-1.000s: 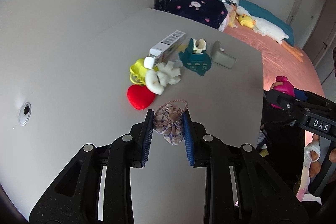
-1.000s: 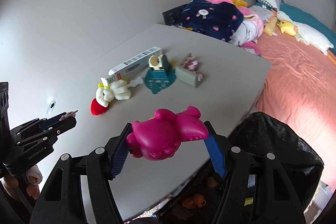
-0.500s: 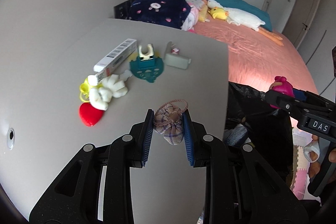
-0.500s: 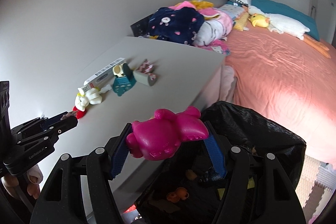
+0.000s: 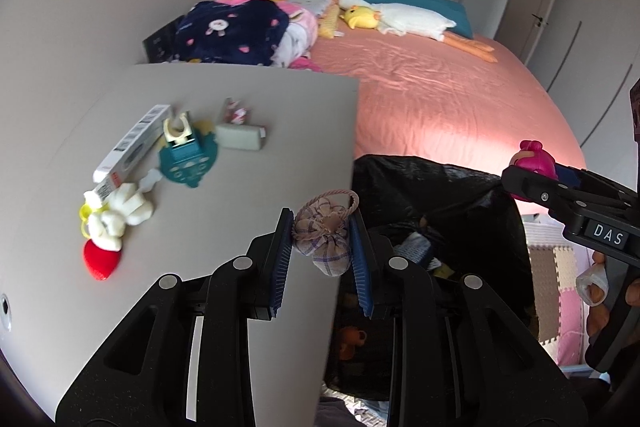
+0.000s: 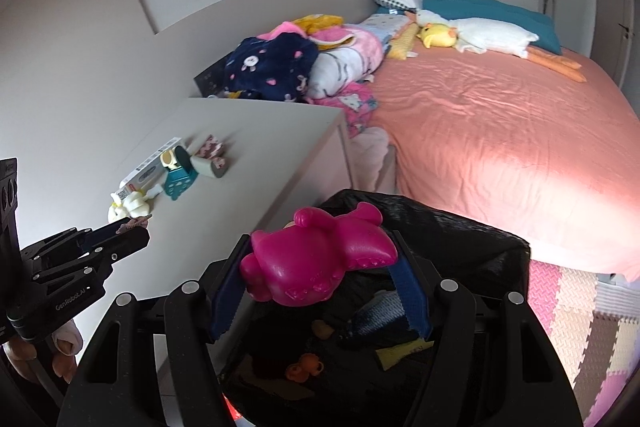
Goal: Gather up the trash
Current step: 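Carry the scrunchie and magenta bear over the black bag and open both grippers, then move both grippers from the bag back over the desk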
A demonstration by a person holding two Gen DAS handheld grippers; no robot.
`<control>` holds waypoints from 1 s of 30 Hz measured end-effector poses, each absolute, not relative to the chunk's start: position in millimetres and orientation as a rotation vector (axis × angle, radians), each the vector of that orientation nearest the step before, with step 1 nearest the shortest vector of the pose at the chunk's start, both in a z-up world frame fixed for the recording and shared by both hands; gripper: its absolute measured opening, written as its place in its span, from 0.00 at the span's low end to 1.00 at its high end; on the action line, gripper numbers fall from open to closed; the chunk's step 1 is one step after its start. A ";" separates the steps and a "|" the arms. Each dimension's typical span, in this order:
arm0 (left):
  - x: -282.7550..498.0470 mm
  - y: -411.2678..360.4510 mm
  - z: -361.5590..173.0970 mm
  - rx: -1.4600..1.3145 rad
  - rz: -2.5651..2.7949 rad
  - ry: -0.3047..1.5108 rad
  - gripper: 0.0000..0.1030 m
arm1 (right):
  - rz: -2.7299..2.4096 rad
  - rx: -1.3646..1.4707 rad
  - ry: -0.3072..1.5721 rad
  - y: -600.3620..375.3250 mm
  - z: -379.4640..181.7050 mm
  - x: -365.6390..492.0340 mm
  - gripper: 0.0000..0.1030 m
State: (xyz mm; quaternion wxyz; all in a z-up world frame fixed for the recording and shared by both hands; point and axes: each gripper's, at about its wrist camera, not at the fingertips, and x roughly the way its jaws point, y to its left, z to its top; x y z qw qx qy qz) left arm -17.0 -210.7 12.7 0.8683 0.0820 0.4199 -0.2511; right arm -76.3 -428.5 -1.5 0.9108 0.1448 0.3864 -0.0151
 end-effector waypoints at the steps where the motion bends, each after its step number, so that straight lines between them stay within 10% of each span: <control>1: -17.5 -216.2 12.7 0.175 -0.538 0.878 0.28 | -0.041 0.302 0.795 -432.3 -1.9 -79.3 0.66; 12: -29.8 -270.2 9.4 0.232 -0.692 0.893 0.31 | -0.148 0.356 0.766 -478.8 -0.1 -107.3 0.66; 13: -30.9 -275.8 6.9 0.247 -0.728 0.916 0.40 | -0.150 0.363 0.767 -481.2 -0.3 -108.1 0.66; 15: -38.5 -287.1 3.4 0.293 -0.744 0.922 0.93 | -0.195 0.374 0.768 -489.0 -0.7 -111.2 0.88; 30: -45.9 -293.7 -0.1 0.324 -0.737 0.905 0.94 | -0.247 0.420 0.723 -506.1 1.1 -123.3 0.90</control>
